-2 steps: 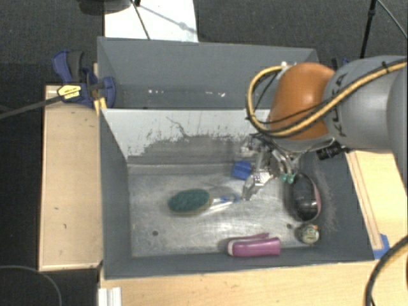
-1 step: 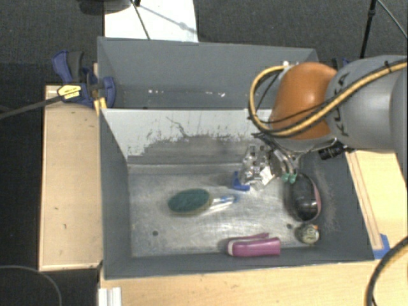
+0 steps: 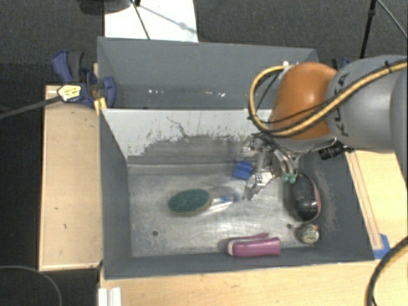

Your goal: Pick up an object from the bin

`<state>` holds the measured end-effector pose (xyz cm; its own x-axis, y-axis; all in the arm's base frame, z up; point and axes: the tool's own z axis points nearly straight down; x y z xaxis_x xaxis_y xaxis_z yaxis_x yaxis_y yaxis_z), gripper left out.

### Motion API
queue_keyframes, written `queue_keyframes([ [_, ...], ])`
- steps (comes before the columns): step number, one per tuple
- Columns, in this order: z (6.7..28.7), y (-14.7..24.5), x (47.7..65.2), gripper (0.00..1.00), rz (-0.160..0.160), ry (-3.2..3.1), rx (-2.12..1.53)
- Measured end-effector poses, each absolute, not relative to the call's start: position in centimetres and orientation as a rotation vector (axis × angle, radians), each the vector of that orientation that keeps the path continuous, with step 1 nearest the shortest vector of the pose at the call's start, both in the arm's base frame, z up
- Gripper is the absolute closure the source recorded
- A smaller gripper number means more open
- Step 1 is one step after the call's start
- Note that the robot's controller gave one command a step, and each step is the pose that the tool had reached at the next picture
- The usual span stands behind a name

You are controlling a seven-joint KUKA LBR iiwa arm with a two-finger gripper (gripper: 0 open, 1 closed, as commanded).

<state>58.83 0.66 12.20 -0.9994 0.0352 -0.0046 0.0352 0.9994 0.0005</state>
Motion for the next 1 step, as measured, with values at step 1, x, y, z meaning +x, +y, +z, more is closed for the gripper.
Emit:
queue_keyframes([
  [1, 9.78, -0.16, 59.09, 0.00, 0.008, 3.096, 0.283],
])
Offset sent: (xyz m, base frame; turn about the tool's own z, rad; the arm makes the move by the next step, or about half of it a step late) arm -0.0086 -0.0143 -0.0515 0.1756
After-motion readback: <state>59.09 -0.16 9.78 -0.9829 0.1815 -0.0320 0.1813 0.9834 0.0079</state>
